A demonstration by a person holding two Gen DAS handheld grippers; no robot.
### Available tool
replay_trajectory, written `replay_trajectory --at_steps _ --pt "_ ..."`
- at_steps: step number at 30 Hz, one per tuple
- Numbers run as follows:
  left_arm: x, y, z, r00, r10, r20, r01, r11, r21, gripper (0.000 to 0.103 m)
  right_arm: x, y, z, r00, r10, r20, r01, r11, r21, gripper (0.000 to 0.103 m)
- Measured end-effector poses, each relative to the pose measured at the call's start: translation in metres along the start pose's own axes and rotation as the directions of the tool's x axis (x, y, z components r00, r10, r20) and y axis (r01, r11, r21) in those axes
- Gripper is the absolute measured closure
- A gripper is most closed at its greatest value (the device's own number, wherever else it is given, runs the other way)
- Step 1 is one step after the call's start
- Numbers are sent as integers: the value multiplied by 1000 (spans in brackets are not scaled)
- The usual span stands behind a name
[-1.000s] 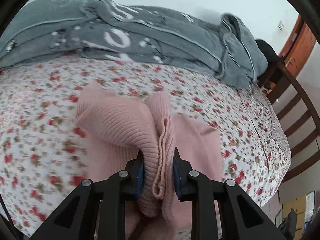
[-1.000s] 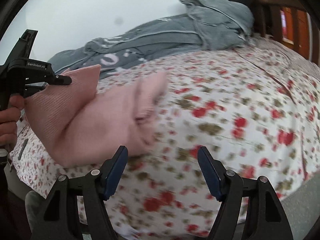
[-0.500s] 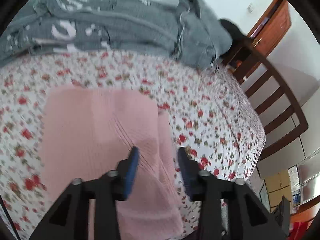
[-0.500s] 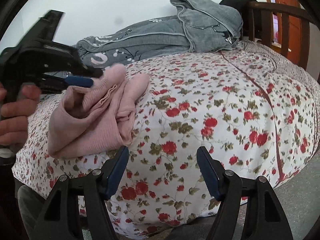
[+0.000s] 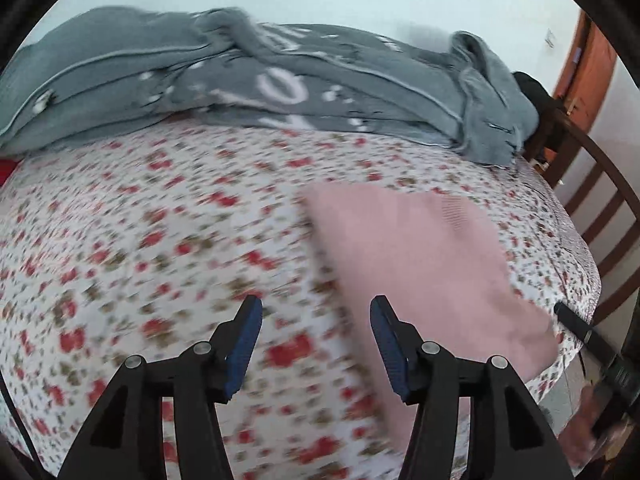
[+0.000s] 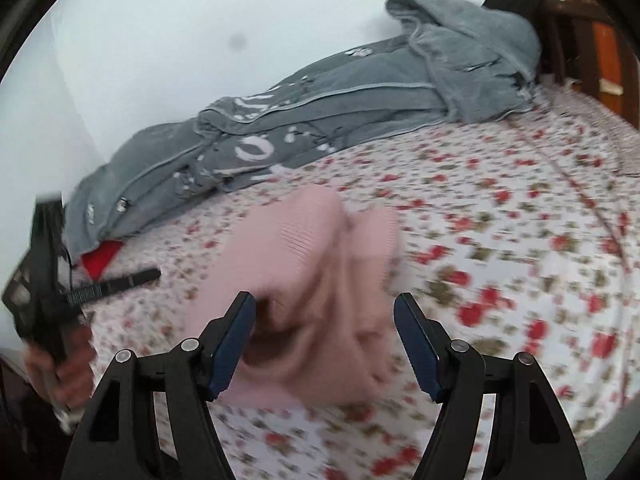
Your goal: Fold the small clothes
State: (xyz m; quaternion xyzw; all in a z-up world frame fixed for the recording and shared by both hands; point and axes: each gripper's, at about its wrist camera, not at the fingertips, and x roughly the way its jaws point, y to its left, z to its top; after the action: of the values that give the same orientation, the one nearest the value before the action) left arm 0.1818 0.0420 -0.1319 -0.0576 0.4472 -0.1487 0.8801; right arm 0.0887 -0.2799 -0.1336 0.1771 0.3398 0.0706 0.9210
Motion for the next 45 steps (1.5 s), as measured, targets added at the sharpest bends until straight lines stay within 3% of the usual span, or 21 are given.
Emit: replay_trajectory --at_steps 4,8,9,11,13,15,19,25,29,33,35,38,41,43,45 --pt "-1 30 -5 1000 3 -1 -3 999 -38 49 24 10 14 998 56 -12 -55 997 48 28" --pt "4 45 -8 1000 -15 -8 14 997 -74 48 68 13 16 995 -35 -96 40 998 51 30" --pt "7 47 -9 1000 -18 -11 17 997 -77 48 76 12 12 991 -52 -122 60 996 63 34" --pt "13 49 -11 1000 -22 -17 20 997 -80 48 83 17 2 990 -75 -121 81 995 51 62" --pt "22 50 -13 999 -20 -31 17 997 -80 48 77 28 -1 991 -113 -74 111 993 -32 75" --pt "30 49 -15 999 -26 -47 22 996 -83 48 64 43 -1 991 -136 -17 133 982 -131 79" --pt "38 41 -18 997 -52 -60 47 996 -81 48 44 53 9 995 -91 46 98 977 -190 81" --pt "38 27 -20 996 -68 -56 66 997 -50 48 18 36 30 989 -45 143 65 988 -143 82" --pt "35 17 -18 995 -97 -36 96 995 -39 48 25 9 28 986 -98 135 111 990 -87 82" --pt "38 -2 -13 990 -141 -29 140 990 -28 47 65 -23 -4 986 -165 1 164 985 -53 81" --pt "40 -13 -12 987 -155 -34 155 988 -19 47 61 -26 -12 986 -160 39 163 984 -74 78" --pt "40 -37 -9 984 -177 -30 178 984 22 47 49 -22 -3 982 -187 20 188 978 -85 74" --pt "40 -55 -7 982 -188 -22 189 980 53 44 26 -10 -5 980 -179 86 187 977 -100 72" --pt "47 -67 -10 981 -187 -41 190 980 66 44 23 -3 -15 971 -206 120 223 962 -160 72" --pt "59 -76 -18 984 -161 -78 167 983 78 42 35 -7 -33 962 -256 94 269 945 -185 73"
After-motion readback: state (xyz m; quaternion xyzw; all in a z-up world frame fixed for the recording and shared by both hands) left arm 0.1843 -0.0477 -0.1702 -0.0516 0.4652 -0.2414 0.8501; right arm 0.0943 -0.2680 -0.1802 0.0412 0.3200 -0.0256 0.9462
